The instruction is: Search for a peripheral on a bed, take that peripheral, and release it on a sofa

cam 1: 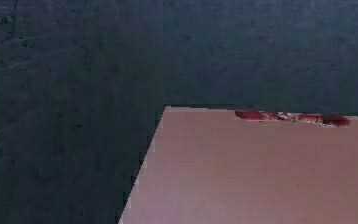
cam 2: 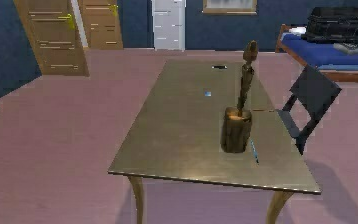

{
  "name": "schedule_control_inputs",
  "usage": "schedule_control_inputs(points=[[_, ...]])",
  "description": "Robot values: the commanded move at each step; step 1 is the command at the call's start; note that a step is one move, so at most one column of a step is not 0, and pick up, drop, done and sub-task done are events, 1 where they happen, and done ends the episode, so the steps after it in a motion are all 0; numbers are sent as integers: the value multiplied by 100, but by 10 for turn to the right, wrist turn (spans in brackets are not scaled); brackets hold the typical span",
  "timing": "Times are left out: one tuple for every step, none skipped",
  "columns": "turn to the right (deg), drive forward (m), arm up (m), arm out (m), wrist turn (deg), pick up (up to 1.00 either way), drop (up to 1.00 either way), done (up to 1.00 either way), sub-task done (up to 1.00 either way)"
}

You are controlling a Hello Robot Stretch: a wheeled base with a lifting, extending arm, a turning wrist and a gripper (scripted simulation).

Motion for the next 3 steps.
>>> schedule_control_inputs(points=[[0,50,0,0,0,0,0,0,0],[450,0,0,0,0,0,0,0,0],[120,0,0,0,0,0,0,0,0]])
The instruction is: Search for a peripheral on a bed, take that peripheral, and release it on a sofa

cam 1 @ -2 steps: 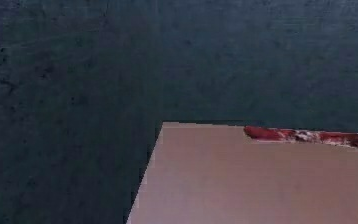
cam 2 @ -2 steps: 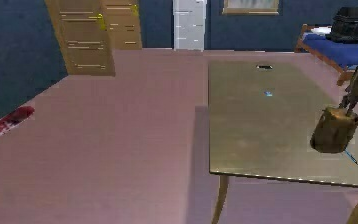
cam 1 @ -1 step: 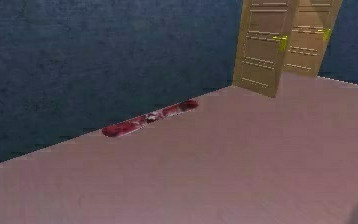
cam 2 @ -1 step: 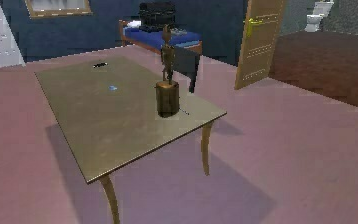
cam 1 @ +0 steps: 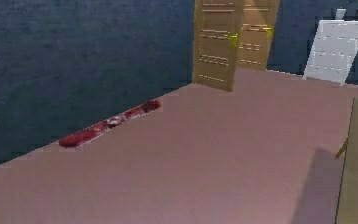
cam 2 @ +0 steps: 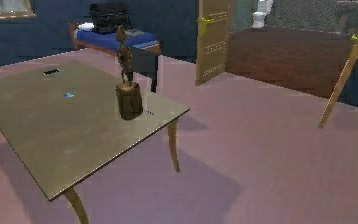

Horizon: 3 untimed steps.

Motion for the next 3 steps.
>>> schedule_control_inputs(points=[[0,65,0,0,0,0,0,0,0],[390,0,0,0,0,0,0,0,0],[0,100,0,0,0,0,0,0,0]])
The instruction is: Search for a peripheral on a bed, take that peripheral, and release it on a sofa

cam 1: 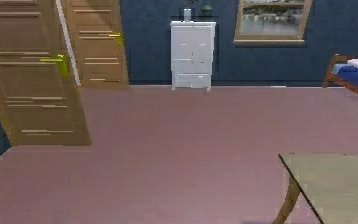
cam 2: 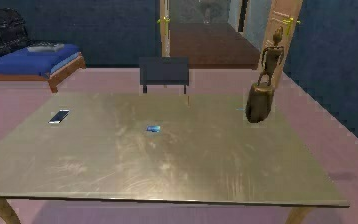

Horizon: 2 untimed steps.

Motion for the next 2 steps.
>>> schedule_control_inputs(points=[[30,0,0,0,0,0,0,0,0],[0,100,0,0,0,0,0,0,0]])
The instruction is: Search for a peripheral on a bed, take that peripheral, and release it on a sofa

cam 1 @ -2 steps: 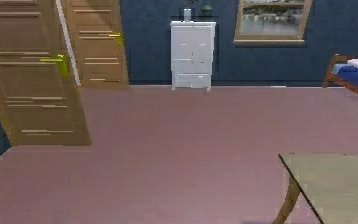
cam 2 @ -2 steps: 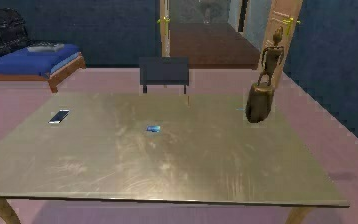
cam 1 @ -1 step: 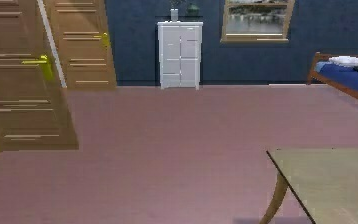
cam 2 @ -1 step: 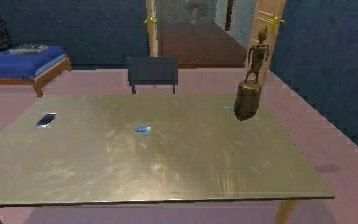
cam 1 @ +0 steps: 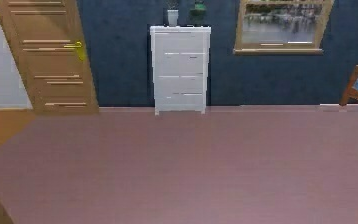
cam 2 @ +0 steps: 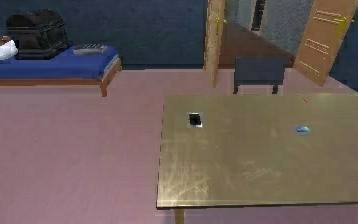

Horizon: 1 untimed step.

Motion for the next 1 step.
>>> schedule_control_inputs(points=[[0,35,0,0,0,0,0,0,0]])
